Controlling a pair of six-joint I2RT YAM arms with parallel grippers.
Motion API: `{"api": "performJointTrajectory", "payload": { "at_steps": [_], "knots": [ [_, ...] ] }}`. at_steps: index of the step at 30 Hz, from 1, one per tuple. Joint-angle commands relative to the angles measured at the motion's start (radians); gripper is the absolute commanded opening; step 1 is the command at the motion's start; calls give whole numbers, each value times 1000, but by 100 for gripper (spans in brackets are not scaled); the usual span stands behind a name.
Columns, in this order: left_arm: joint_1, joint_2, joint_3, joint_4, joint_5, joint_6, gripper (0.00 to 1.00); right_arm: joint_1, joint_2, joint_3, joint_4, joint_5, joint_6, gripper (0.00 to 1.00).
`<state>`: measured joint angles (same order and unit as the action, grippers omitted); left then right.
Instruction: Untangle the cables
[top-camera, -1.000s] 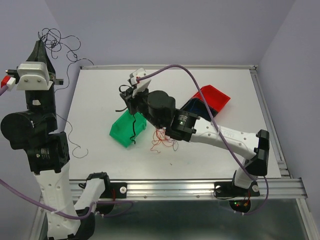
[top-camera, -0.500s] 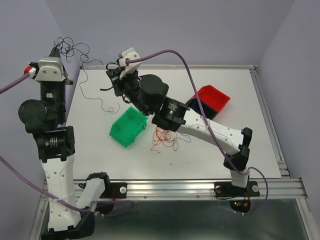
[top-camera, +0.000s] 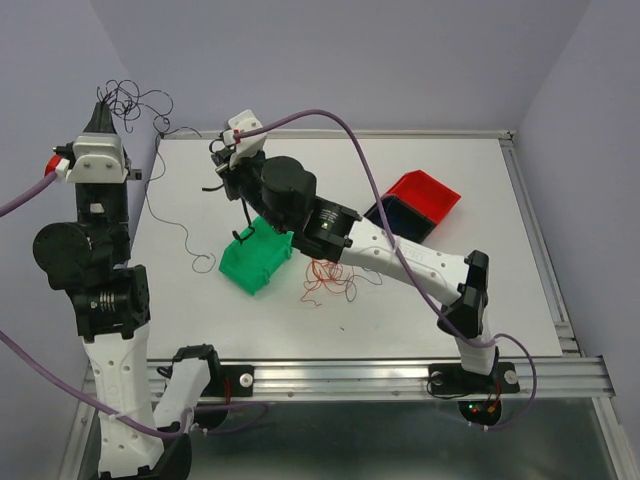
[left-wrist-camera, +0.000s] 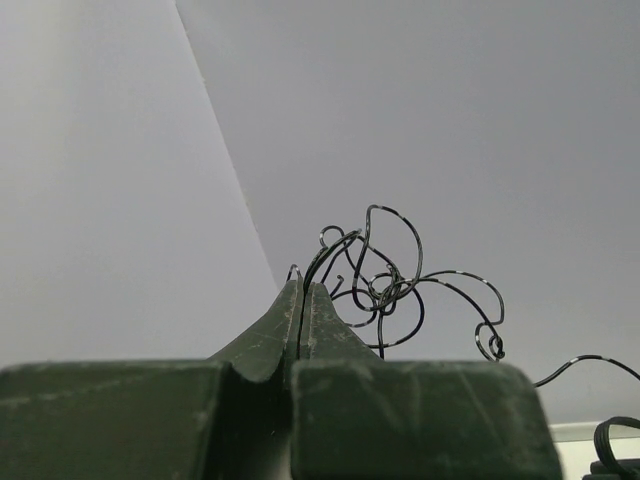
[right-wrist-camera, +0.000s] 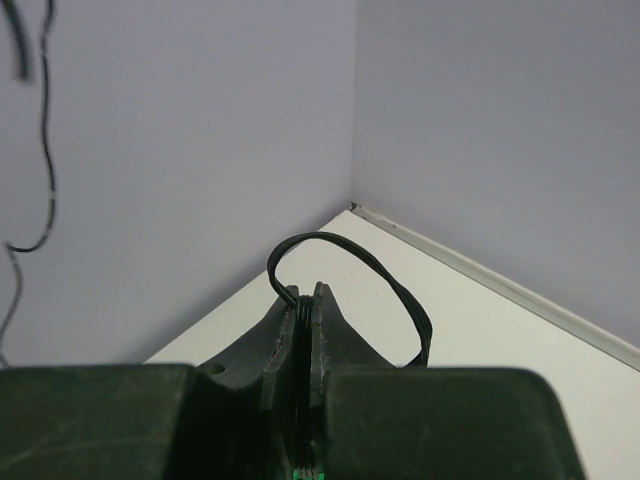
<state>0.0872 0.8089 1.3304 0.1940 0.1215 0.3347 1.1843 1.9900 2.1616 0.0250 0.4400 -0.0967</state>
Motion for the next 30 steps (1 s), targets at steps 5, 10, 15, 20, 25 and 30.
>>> {"api": "performJointTrajectory", "payload": {
  "at_steps": [5,10,15,20,25,30],
  "knots": [
    [5,-20,1,71,-25,24,0,-5,-62,-86,89,-33,26,0],
    [3,-31,-20,79,-36,32,0,-5,-111,-233,133,-44,54,1],
    [3,-36,-25,78,-39,32,0,-20,-129,-351,182,-44,72,1],
    [3,-46,-31,73,-31,27,0,-48,-125,-442,187,-124,137,1],
    [3,-60,-57,65,-3,20,0,-64,-108,-519,191,-201,167,0],
    [3,-65,-71,64,-6,29,0,-141,-88,-577,193,-389,265,1]
  ]
}}
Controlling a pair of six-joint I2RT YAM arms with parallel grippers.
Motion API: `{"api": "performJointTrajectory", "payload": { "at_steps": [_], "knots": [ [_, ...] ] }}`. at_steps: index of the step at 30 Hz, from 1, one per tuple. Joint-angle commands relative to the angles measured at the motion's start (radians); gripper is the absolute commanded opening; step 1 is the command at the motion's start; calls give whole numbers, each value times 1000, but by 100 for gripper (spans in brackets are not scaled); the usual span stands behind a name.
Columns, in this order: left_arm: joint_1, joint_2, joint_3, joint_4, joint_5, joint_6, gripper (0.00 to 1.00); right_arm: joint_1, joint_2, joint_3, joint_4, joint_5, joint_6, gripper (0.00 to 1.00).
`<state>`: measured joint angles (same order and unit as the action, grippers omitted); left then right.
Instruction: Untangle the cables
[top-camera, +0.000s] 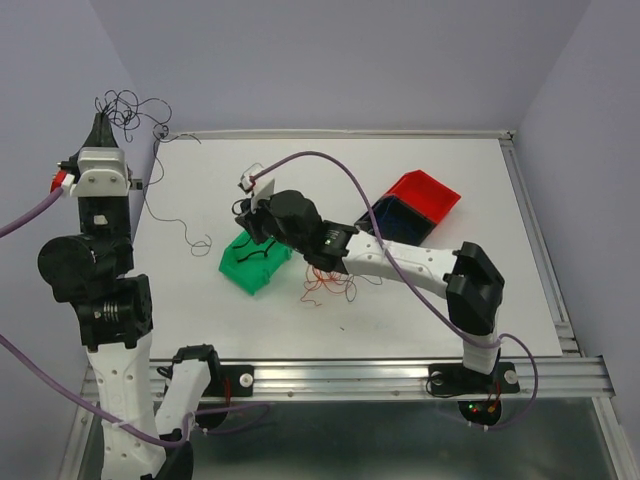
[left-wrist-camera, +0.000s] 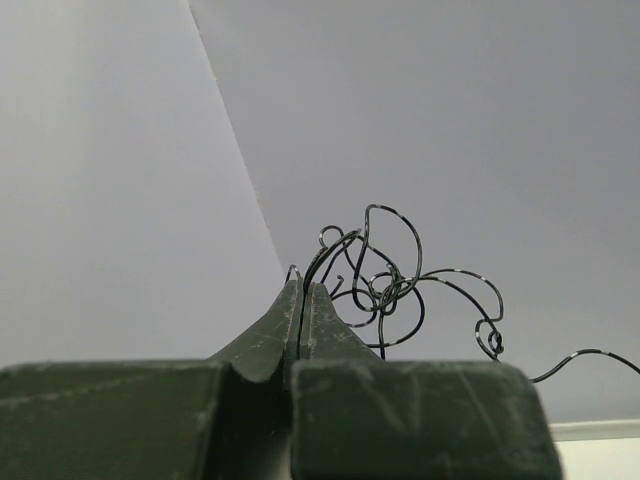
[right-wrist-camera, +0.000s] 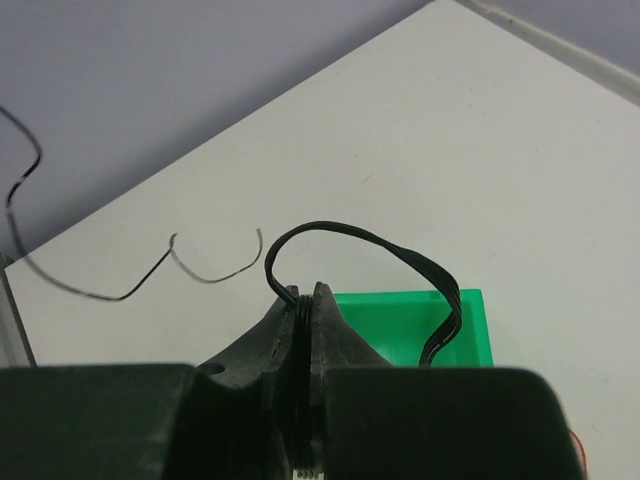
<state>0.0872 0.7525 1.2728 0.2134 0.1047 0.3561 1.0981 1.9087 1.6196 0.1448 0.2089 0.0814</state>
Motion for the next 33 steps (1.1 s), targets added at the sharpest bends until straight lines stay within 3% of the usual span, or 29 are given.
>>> {"api": "performJointTrajectory", "payload": {
  "at_steps": [1,6,15,21,24,27,33],
  "knots": [
    [3,-8,-18,44,12,7,0,-67,12,-40,72,-190,104,1],
    [3,-12,-24,41,26,-3,0,-95,105,-9,7,-270,139,1],
    [5,-24,-61,46,58,-8,0,-93,331,124,-142,-253,115,1],
    [3,-21,-87,53,64,4,0,-92,388,206,-217,-213,87,1],
    [3,-19,-96,58,62,11,0,-90,371,200,-220,-213,78,8],
    [3,-16,-102,57,73,10,0,-83,328,197,-220,-213,69,27],
    [3,-13,-121,64,64,11,0,-73,225,163,-220,-168,50,43]
  ]
}}
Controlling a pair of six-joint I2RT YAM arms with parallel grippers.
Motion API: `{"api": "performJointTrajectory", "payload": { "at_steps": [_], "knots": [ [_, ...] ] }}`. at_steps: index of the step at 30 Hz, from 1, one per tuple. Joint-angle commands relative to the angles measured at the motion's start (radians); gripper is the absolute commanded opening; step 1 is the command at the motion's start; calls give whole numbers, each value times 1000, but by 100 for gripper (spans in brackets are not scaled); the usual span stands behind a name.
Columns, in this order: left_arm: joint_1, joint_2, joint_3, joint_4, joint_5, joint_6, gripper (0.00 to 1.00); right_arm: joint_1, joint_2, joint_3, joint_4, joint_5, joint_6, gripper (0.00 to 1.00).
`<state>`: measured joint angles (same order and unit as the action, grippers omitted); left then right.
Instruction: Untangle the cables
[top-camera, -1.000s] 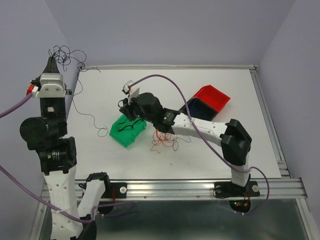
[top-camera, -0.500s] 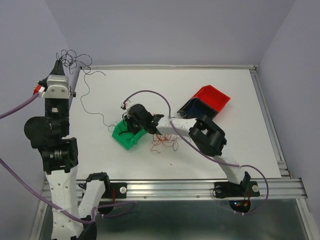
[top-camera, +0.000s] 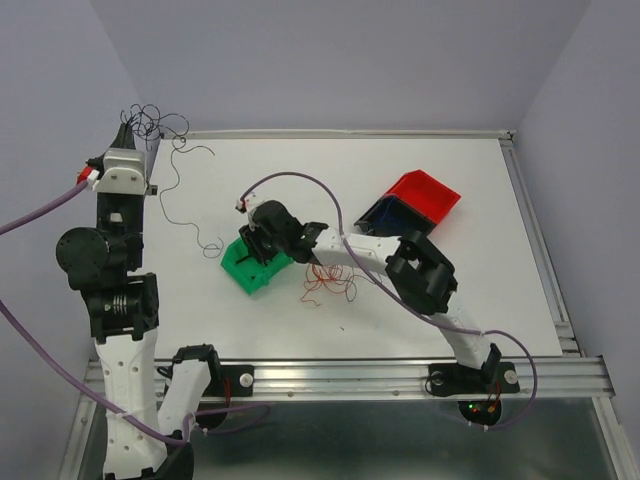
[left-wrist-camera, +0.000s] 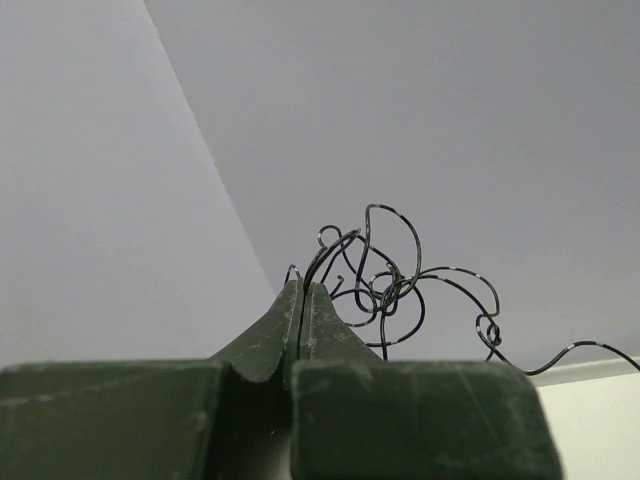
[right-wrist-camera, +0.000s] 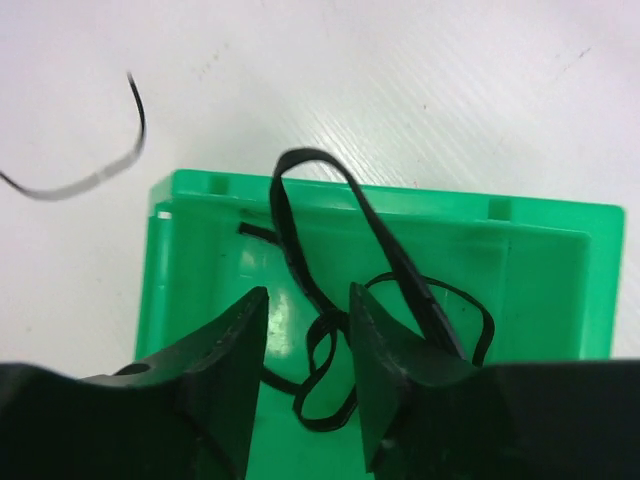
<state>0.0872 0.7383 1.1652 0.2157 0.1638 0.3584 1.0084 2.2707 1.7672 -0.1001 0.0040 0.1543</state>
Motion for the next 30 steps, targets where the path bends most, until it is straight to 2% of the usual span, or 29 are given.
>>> {"api": "performJointTrajectory", "payload": {
  "at_steps": [1,3,9,13,19,24,27,28,30],
  "knots": [
    [3,3,-15,62,6,10,0,16,-154,8,26,45,-24,47],
    [3,4,-16,60,9,8,0,18,-196,-12,27,66,-24,52],
    [3,10,1,21,81,-29,0,18,-283,-83,33,125,-36,55],
    [5,9,19,7,106,-53,0,16,-295,-81,42,157,-61,68],
    [3,6,33,-6,111,-64,0,13,-212,-6,23,165,-110,68],
    [3,16,31,-6,138,-94,0,-8,-148,-17,22,172,-110,54],
    [3,35,36,1,154,-122,0,-10,-122,-25,23,163,-108,38],
    [5,44,36,4,163,-137,0,-10,-117,-28,23,163,-105,20],
    [3,56,37,11,172,-153,0,-10,-109,-32,23,166,-102,3]
  ]
}}
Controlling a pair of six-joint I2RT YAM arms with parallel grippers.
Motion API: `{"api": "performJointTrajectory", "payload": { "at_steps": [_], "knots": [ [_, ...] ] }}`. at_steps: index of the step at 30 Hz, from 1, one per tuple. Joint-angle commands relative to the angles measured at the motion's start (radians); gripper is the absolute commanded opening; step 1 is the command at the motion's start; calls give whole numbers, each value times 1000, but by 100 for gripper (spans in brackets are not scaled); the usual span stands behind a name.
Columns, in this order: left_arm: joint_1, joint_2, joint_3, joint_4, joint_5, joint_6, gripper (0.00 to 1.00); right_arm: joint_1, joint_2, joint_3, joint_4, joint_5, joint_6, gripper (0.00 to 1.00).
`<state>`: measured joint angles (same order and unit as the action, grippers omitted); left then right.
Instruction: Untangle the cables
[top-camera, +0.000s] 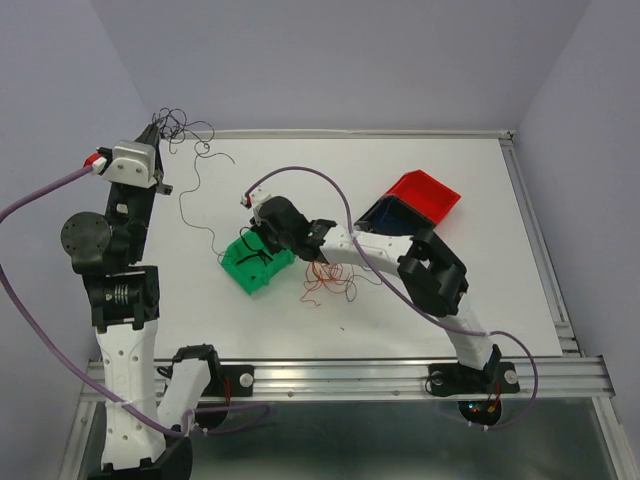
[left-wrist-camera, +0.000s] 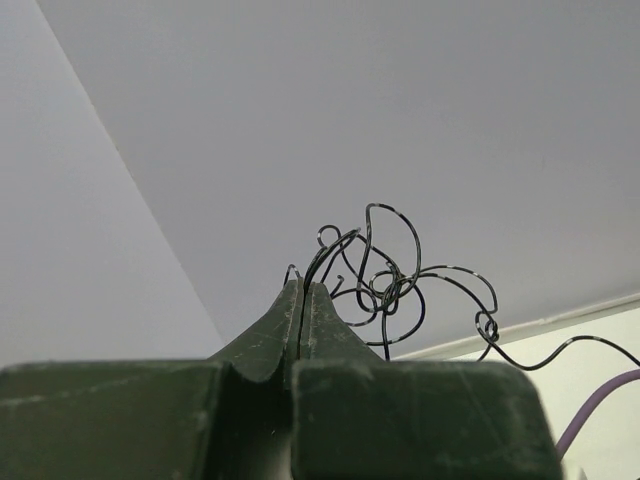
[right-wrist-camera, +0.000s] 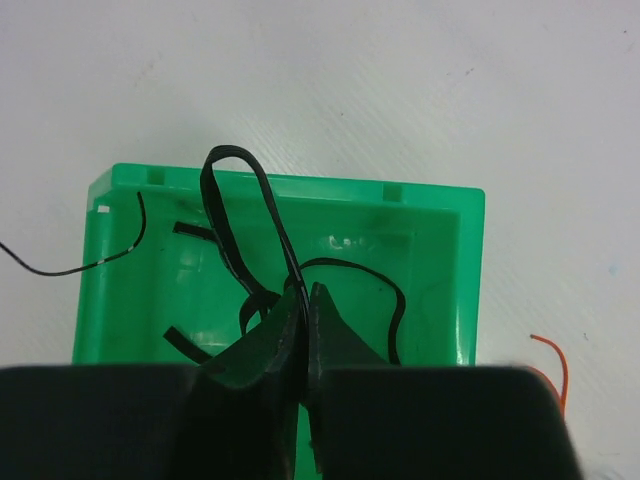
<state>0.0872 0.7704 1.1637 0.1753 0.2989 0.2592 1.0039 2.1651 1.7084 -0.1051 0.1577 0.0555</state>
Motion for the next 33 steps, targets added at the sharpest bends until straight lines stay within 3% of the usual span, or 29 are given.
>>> {"api": "performJointTrajectory", "payload": {
  "at_steps": [1,15,20,31,33],
  "knots": [
    [3,35,42,58,46,-64,0,-5,4,23,28,17,0,1],
    [3,133,61,131,144,-255,0,-10,49,-4,21,-35,-3,0],
    [5,141,16,154,163,-279,0,-14,-3,-29,30,-20,13,28],
    [3,75,-36,208,125,-278,0,-14,-162,-72,90,-55,67,46],
    [5,60,-35,204,123,-276,0,-14,-198,-82,90,-53,67,55]
  ]
}}
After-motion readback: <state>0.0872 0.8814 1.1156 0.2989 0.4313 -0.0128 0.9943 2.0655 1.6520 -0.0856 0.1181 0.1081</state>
